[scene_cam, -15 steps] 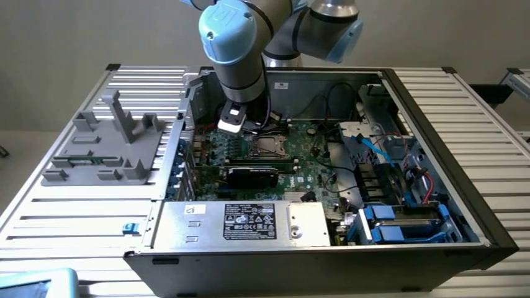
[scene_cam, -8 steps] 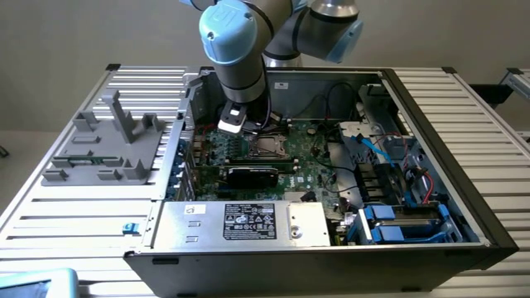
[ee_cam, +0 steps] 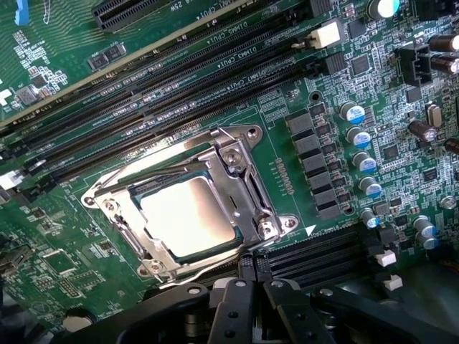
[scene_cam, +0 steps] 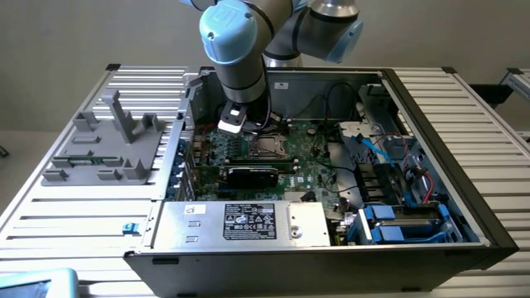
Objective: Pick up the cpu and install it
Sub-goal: 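Install the first cpu locking lever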
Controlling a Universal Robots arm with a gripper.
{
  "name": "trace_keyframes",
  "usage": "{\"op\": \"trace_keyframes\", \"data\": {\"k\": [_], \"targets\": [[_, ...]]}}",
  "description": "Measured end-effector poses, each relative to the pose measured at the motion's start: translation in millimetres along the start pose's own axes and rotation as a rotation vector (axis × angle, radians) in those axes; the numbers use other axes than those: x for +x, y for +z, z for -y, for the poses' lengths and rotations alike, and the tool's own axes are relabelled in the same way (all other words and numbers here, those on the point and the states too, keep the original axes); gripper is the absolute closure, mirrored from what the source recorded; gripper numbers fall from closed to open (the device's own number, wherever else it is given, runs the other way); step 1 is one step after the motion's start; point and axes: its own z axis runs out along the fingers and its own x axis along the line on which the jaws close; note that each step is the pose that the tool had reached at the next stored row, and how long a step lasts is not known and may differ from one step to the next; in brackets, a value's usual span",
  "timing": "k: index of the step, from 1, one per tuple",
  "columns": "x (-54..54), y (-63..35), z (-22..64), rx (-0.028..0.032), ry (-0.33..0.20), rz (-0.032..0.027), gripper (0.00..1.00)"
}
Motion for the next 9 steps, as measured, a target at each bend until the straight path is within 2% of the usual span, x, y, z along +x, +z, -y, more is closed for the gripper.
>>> {"op": "trace_keyframes", "data": {"k": [6, 9], "targets": [[0.9, 0.2, 0.6, -0.0001, 0.006, 0.0003, 0.88], [1.6, 0.4, 0.9, -0.0004, 0.01, -0.0015, 0.88]]}}
